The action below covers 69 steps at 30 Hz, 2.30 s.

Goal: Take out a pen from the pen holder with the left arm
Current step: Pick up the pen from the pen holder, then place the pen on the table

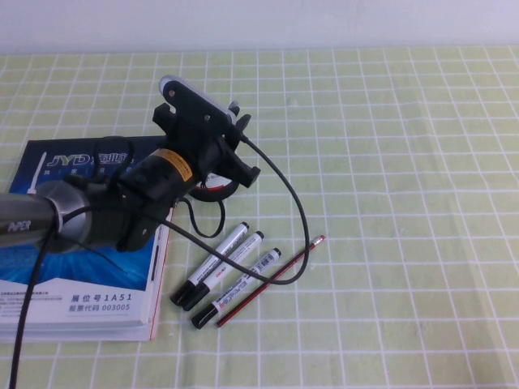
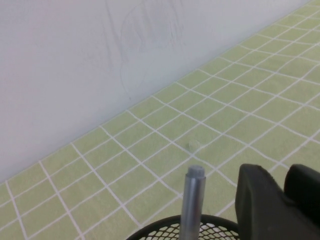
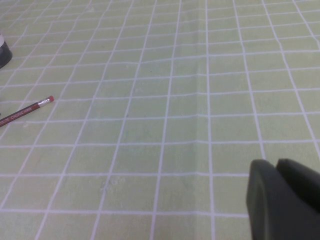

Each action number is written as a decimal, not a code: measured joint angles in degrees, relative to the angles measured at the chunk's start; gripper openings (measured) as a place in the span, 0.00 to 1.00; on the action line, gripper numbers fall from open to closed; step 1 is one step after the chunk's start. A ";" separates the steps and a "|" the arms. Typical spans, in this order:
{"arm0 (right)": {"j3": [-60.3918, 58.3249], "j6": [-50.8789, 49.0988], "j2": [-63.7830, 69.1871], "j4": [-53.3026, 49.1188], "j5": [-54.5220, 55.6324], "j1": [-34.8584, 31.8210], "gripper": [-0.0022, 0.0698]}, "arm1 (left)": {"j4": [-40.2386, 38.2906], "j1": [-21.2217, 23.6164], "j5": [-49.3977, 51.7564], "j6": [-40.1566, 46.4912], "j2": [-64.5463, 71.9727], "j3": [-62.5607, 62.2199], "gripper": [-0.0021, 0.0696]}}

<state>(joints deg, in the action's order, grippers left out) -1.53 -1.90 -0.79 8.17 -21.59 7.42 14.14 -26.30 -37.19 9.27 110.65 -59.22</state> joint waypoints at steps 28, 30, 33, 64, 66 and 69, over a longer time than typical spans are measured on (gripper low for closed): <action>0.00 0.00 0.00 0.00 0.00 0.00 0.01 | -0.09 0.00 8.73 -4.65 -12.01 0.00 0.11; 0.00 0.00 0.00 0.00 0.00 0.00 0.01 | -0.09 0.00 9.72 -5.97 -12.01 0.00 0.11; 0.00 0.00 0.00 0.00 0.00 0.00 0.01 | 0.84 0.00 10.21 -8.50 -12.14 0.00 0.11; 0.00 0.00 0.00 0.00 0.00 0.00 0.01 | 44.37 0.00 10.92 -59.19 -30.80 12.37 0.11; 0.00 0.00 0.00 0.00 0.00 0.00 0.01 | 45.31 0.00 11.05 -61.49 -29.70 12.44 0.11; 0.00 0.00 0.00 0.00 0.00 0.00 0.01 | 49.37 0.00 11.20 -66.03 -27.21 12.44 0.11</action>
<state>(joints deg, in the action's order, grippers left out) -1.53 -1.90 -0.79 8.17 -21.59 7.42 63.50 -26.30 -25.99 -56.76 83.43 -46.78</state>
